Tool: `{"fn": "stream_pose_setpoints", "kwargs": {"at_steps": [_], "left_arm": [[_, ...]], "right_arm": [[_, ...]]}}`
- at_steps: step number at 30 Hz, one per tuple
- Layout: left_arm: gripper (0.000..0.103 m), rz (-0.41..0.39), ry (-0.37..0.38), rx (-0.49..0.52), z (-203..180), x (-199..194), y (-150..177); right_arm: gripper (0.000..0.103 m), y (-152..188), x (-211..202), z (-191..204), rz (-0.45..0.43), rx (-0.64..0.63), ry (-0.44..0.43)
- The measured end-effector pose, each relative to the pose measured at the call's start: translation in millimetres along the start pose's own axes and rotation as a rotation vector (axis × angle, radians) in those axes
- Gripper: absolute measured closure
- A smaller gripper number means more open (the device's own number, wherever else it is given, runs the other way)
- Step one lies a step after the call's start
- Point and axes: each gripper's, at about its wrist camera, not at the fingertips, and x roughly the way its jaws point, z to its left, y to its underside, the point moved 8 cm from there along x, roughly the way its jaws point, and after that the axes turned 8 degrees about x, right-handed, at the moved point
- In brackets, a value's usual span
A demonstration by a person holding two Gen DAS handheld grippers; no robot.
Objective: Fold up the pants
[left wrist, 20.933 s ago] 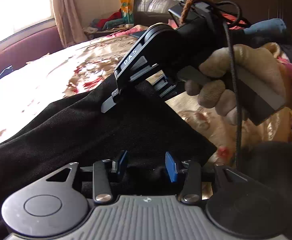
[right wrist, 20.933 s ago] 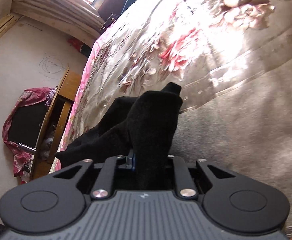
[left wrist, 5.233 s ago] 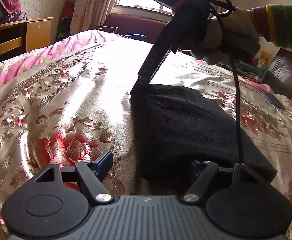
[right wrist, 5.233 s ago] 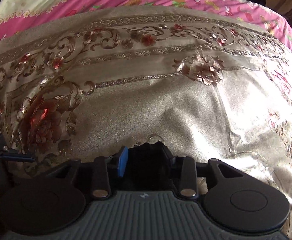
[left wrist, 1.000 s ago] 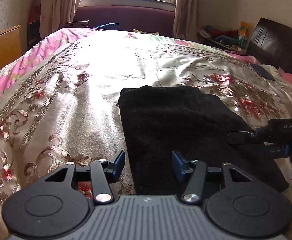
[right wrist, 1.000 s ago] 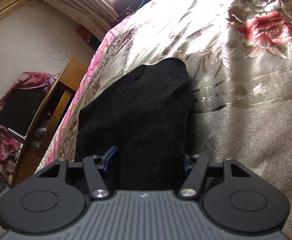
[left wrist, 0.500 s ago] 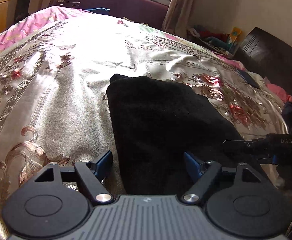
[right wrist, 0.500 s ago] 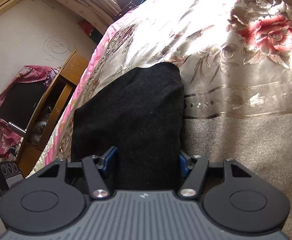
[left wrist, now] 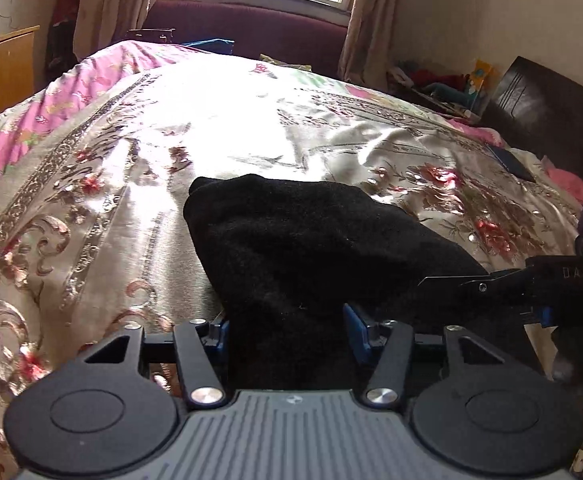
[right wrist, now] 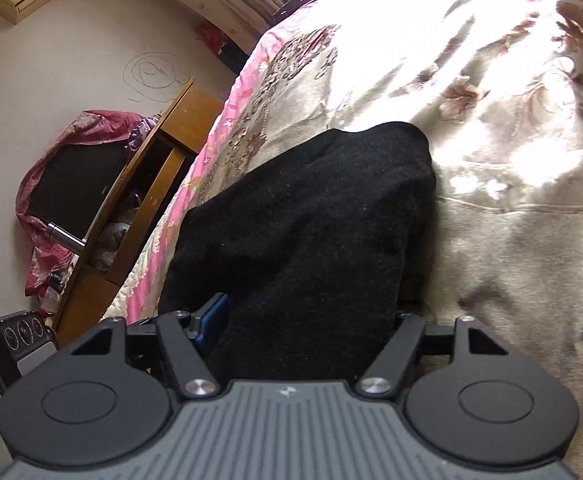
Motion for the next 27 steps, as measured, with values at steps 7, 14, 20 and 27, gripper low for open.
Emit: {"fn": "stream_pose_setpoints", "kwargs": {"at_steps": [7, 14, 20, 27], "left_arm": [[0.032, 0.019, -0.067, -0.031, 27.4, -13.9, 15.8], [0.034, -0.073, -0.160, 0.069, 2.3, -61.0, 13.8], [0.030, 0.081, -0.198, 0.143, -6.1, -40.2, 44.5], [0.028, 0.104, -0.288, 0.113, -10.7, -67.3, 47.9]], "right_arm": [[0.038, 20.4, -1.2, 4.1, 0.034, -0.154, 0.204], [0.037, 29.4, -65.5, 33.0, -0.167, -0.249, 0.275], [0.038, 84.8, -20.3, 44.2, -0.021, -0.319, 0.322], [0.039, 90.3, -42.8, 62.9, -0.078, -0.294, 0.286]]}}
